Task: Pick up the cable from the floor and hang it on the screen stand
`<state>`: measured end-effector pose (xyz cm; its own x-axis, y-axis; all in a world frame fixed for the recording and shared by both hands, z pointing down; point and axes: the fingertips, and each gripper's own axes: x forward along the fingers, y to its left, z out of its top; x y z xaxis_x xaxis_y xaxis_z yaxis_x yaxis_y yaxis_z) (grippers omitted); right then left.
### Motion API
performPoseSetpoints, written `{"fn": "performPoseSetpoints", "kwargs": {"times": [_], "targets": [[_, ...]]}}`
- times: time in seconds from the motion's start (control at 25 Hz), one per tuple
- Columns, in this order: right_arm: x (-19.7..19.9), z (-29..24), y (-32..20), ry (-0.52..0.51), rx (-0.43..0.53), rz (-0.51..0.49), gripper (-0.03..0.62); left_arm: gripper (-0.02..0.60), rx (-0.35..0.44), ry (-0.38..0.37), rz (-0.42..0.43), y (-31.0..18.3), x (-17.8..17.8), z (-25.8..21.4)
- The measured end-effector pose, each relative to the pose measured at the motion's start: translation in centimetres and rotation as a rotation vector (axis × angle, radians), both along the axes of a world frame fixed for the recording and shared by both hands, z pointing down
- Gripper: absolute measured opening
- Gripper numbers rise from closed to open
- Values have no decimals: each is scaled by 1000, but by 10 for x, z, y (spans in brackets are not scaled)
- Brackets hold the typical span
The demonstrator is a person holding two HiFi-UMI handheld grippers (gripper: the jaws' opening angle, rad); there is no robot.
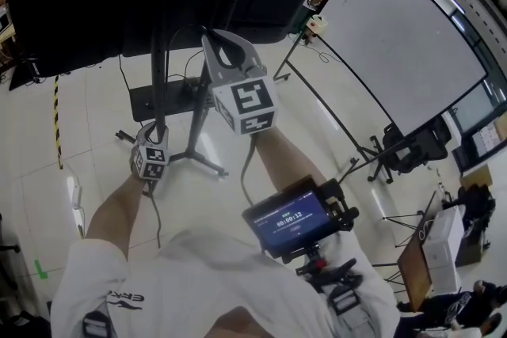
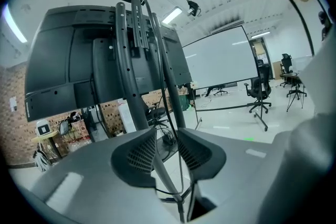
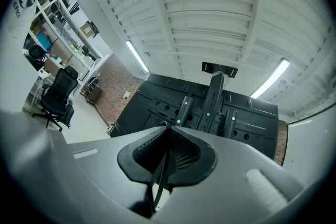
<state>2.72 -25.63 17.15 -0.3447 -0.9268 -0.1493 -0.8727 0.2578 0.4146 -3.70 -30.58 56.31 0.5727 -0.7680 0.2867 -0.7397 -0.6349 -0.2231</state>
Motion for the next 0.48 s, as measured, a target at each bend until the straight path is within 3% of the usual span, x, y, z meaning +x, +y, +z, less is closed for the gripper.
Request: {"fn": "performPoseSetpoints", "kwargs": {"times": [0.4, 0.48], "targets": [[17, -26, 20, 2, 58, 33, 37, 103, 15, 5, 33, 1, 28, 3], [23, -29, 23, 1, 66, 45, 36, 58, 22, 3, 22, 1, 26, 2]]}}
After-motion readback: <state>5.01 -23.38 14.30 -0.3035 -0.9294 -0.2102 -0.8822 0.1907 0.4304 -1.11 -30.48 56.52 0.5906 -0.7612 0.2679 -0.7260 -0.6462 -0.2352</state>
